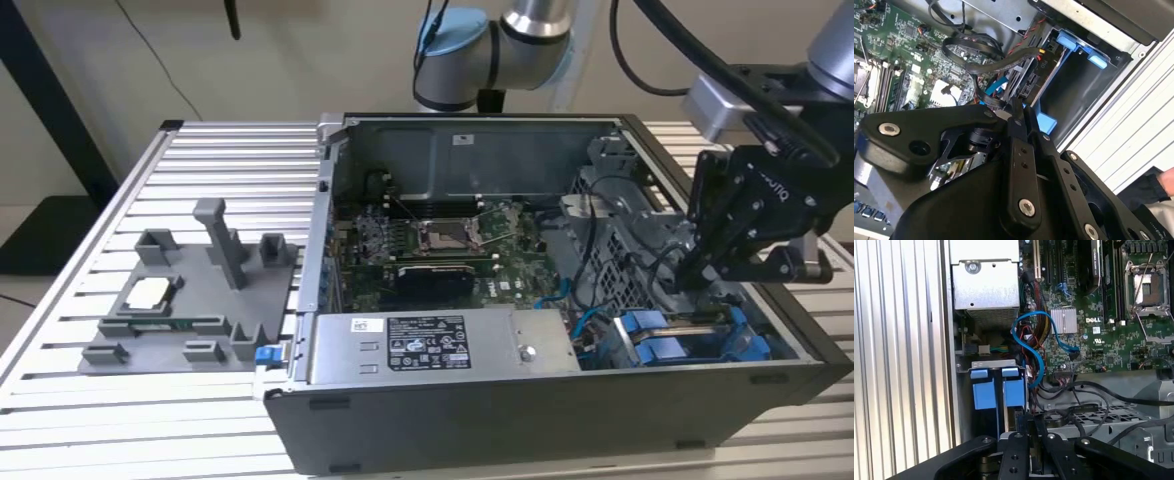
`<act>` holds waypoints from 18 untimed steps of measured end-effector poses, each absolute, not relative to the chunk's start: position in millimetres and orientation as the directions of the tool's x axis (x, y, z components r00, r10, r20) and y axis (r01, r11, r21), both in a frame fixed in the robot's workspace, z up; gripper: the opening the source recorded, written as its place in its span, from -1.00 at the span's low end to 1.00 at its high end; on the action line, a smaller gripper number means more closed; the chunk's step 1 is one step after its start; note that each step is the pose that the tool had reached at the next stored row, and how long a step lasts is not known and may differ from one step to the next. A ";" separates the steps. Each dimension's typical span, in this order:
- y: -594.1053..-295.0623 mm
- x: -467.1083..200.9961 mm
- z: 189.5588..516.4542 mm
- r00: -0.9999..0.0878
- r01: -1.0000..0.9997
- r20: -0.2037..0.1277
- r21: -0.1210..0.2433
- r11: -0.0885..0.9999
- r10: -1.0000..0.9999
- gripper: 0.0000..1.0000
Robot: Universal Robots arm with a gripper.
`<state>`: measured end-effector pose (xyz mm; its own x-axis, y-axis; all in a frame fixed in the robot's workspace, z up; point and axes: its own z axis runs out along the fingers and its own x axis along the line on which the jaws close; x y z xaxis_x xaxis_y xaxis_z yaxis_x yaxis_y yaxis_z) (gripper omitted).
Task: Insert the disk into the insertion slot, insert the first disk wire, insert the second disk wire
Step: 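Insert the second disk wire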
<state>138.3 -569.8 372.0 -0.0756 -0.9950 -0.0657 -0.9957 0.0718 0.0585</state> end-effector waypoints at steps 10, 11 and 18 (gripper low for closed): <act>-569.8 136.9 364.6 -0.074 -0.997 -0.064 0.036 0.072 -0.995 -0.68; -569.8 136.8 363.5 -0.074 -0.997 -0.064 0.031 0.072 -0.995 -0.68; -569.8 136.5 357.7 -0.071 -0.997 -0.052 -0.008 0.072 -0.996 -0.68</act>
